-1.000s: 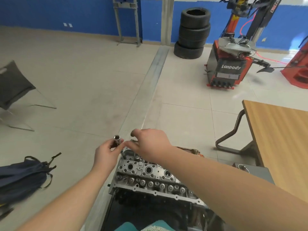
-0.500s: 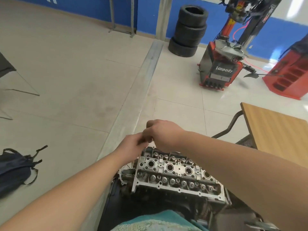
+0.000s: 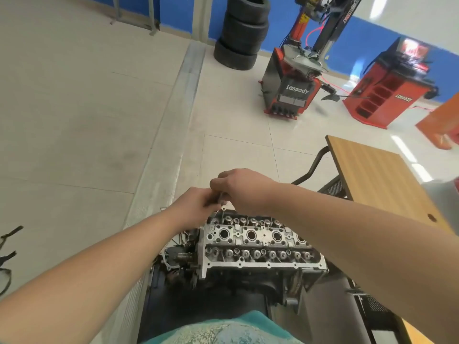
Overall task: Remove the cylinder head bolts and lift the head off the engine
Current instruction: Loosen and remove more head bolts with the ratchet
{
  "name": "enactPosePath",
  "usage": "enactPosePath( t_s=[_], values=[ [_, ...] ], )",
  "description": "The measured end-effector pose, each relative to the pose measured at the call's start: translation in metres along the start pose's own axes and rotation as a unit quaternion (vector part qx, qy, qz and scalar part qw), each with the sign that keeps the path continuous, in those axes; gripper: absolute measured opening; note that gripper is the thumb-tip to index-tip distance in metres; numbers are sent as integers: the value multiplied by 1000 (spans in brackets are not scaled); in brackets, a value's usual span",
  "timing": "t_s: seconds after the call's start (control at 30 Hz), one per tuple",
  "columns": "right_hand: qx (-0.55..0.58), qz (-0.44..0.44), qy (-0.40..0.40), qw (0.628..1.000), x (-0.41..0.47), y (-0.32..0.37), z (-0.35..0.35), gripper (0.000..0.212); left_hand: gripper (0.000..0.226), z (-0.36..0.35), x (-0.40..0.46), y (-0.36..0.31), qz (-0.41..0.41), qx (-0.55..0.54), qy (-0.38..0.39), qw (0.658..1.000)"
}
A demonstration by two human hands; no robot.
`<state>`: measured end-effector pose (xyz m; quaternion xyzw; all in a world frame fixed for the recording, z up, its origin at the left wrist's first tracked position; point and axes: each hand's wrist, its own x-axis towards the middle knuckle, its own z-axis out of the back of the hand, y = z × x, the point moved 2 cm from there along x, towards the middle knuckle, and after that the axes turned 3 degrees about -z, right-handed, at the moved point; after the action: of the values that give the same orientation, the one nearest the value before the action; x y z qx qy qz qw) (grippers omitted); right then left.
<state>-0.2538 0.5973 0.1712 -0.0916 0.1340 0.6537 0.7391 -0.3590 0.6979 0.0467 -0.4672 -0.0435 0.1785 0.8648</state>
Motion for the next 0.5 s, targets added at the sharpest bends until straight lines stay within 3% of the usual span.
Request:
enactPosePath(
  t_s=[0.03,0.13,0.2,0.27,0.37,0.43,0.5],
  values=[
    [25,-21,-7,999,-1,1,2,23,27,2,1,-1,-1,-4,-9,1000],
    [16,-143,-2,990,1,2,2,51,17,5,4,-1,9,-40,-58,997],
    [-54,-168,4,984,5,4,-4,43,20,3,7,-1,13,-34,-65,997],
    [-55,-139,5,989,4,4,-6,28,21,1,9,-1,-2,-24,-46,999],
    [-61,-26,12,998,2,-2,-6,9,14,-1,10,1,-35,-4,17,999],
    [-77,74,6,994,-1,-1,-4,22,21,0,10,1,-36,39,37,998],
    [-20,58,-14,998,-4,0,-1,25,34,3,11,3,-29,44,22,998]
  ],
)
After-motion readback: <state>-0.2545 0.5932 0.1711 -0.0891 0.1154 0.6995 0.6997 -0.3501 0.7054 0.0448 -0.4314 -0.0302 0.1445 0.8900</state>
